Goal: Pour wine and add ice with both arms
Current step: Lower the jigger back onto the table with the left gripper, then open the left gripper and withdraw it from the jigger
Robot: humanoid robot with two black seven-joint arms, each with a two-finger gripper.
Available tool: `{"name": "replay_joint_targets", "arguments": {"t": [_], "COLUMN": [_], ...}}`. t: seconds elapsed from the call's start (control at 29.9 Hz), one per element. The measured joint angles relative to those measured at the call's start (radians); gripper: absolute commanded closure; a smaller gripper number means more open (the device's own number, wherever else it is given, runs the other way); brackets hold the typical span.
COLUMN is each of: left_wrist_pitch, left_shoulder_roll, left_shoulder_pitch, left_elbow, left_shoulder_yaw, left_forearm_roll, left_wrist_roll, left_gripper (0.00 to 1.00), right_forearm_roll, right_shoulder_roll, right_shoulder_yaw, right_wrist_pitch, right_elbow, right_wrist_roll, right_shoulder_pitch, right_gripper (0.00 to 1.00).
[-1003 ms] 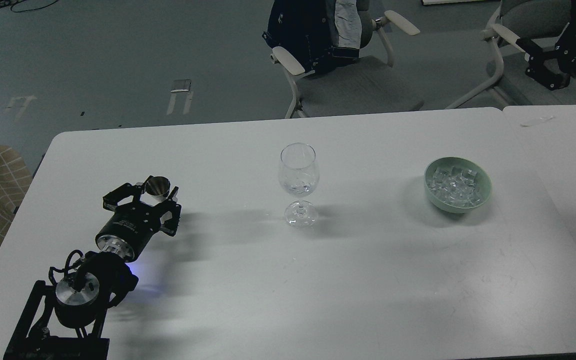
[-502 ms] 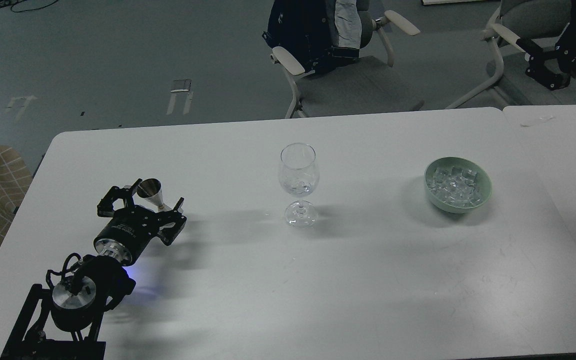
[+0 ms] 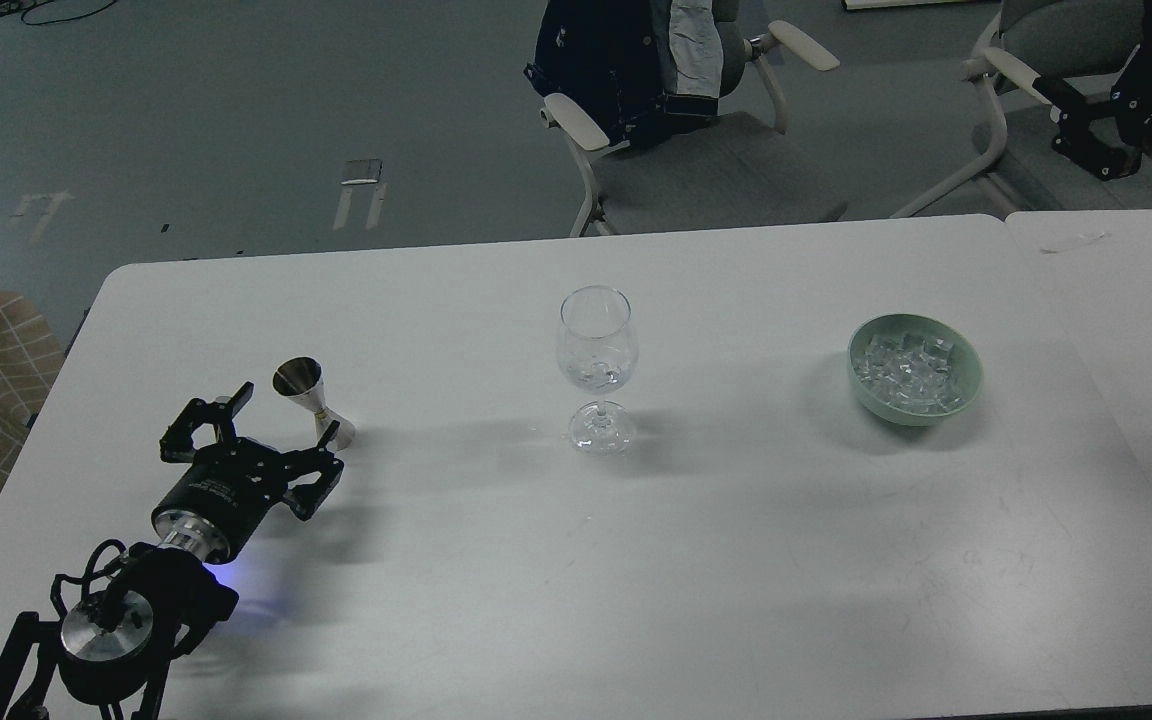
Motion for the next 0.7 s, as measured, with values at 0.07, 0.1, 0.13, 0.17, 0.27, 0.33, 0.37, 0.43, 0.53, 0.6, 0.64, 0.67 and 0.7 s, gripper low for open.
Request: {"name": "replay_joint_targets", "arguments": {"t": [0.07, 0.1, 0.13, 0.17, 0.27, 0.33, 0.37, 0.43, 0.53, 0.6, 0.64, 0.67, 0.7], "left_wrist_pitch": [-0.031, -0.049, -0.063, -0.074, -0.105, -0.138, -0.161, -0.205, -0.261, -0.272, -0.274, -0.275, -0.275], "left_shoulder_roll": [0.003, 0.009, 0.018, 0.03, 0.067, 0.099, 0.121, 0.163, 0.251, 0.309, 0.333, 0.354, 0.371], "left_shoulder_pitch": [0.025, 0.041, 0.056, 0.069, 0.105, 0.117, 0.118, 0.113, 0.065, 0.003, -0.028, -0.059, -0.086], "left_elbow": [-0.003, -0.007, -0.01, -0.013, -0.016, -0.016, -0.01, 0.004, 0.044, 0.071, 0.081, 0.089, 0.093], "left_shoulder_yaw": [-0.017, -0.027, -0.036, -0.043, -0.062, -0.092, -0.116, -0.151, -0.175, -0.175, -0.174, -0.173, -0.172], "left_forearm_roll": [-0.01, -0.021, -0.031, -0.04, -0.068, -0.081, -0.083, -0.081, -0.073, -0.055, -0.039, -0.011, 0.018], "left_wrist_roll": [0.016, 0.024, 0.029, 0.033, 0.037, 0.037, 0.036, 0.03, 0.004, -0.033, -0.049, -0.064, -0.077], "left_gripper": [0.02, 0.02, 0.02, 0.02, 0.02, 0.02, 0.02, 0.02, 0.02, 0.02, 0.02, 0.02, 0.02], "right_forearm_roll": [0.0, 0.0, 0.0, 0.0, 0.0, -0.002, -0.013, -0.046, -0.129, -0.187, -0.206, -0.236, -0.256], "right_shoulder_roll": [0.0, 0.0, 0.0, 0.0, -0.009, -0.022, -0.03, -0.04, -0.047, -0.054, -0.06, -0.071, -0.081], "right_shoulder_yaw": [0.0, 0.0, 0.0, 0.0, 0.0, 0.0, 0.0, 0.0, 0.0, 0.0, 0.0, 0.0, 0.001], "right_wrist_pitch": [0.0, 0.0, 0.0, 0.0, 0.002, 0.006, 0.008, 0.008, 0.009, 0.01, 0.009, 0.008, 0.006], "right_elbow": [0.0, 0.0, 0.0, 0.0, 0.003, 0.009, 0.012, 0.016, 0.025, 0.039, 0.05, 0.061, 0.075], "right_wrist_roll": [0.0, 0.0, 0.0, 0.0, 0.0, 0.0, 0.001, 0.003, 0.004, 0.005, 0.006, 0.006, 0.006], "right_shoulder_pitch": [-0.001, -0.002, -0.004, -0.005, -0.007, -0.007, -0.008, -0.008, -0.008, -0.008, -0.008, -0.008, -0.008], "right_gripper": [0.0, 0.0, 0.0, 0.0, 0.0, 0.0, 0.0, 0.0, 0.0, 0.0, 0.0, 0.0, 0.0]}}
